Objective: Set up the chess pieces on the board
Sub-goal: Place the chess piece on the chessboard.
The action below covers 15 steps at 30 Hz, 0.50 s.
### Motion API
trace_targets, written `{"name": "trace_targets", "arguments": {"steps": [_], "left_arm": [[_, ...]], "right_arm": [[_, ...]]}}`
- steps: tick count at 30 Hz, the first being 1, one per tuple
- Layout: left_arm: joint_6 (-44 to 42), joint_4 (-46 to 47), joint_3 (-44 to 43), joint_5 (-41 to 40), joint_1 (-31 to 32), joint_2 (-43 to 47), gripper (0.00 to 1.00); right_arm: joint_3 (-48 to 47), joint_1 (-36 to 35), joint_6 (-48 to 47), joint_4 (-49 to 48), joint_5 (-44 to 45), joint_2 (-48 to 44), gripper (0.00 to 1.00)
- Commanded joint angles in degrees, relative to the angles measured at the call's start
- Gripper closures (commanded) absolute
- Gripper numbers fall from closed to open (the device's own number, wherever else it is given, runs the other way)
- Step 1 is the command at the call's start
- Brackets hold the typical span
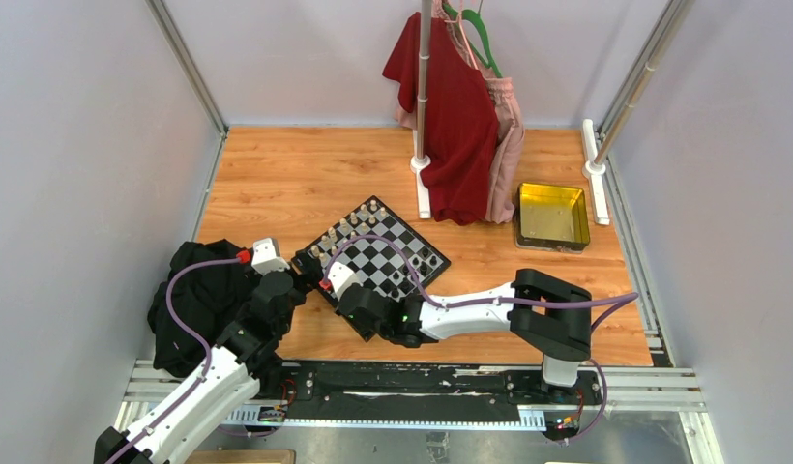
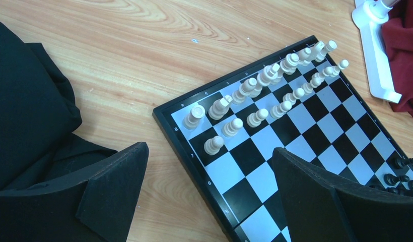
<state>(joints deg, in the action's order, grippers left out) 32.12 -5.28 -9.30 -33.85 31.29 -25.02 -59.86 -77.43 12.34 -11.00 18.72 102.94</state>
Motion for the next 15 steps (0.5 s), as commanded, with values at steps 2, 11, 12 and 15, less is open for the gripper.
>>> {"name": "trace_targets", "arguments": {"steps": [2, 11, 12, 15], "left_arm": [[0.32, 1.15, 0.65, -0.9, 0.35, 0.05, 0.0], [0.23, 1.24, 0.65, -0.84, 0.35, -0.12, 0.0], [0.25, 1.3, 0.63, -0.85, 0.35, -0.16, 0.0], [0.23, 1.4, 0.54, -0.71, 0.34, -0.37, 0.0]], "right_arm": [[0.64, 0.65, -0.45, -1.52, 1.85, 1.45, 1.0], [1.62, 1.69, -0.23, -2.42, 1.68, 1.74, 1.0], [1.73, 1.77, -0.23, -2.48, 1.59, 1.82, 1.0], [1.86, 1.99, -0.23, -2.81, 1.29, 2.08, 1.0]]}}
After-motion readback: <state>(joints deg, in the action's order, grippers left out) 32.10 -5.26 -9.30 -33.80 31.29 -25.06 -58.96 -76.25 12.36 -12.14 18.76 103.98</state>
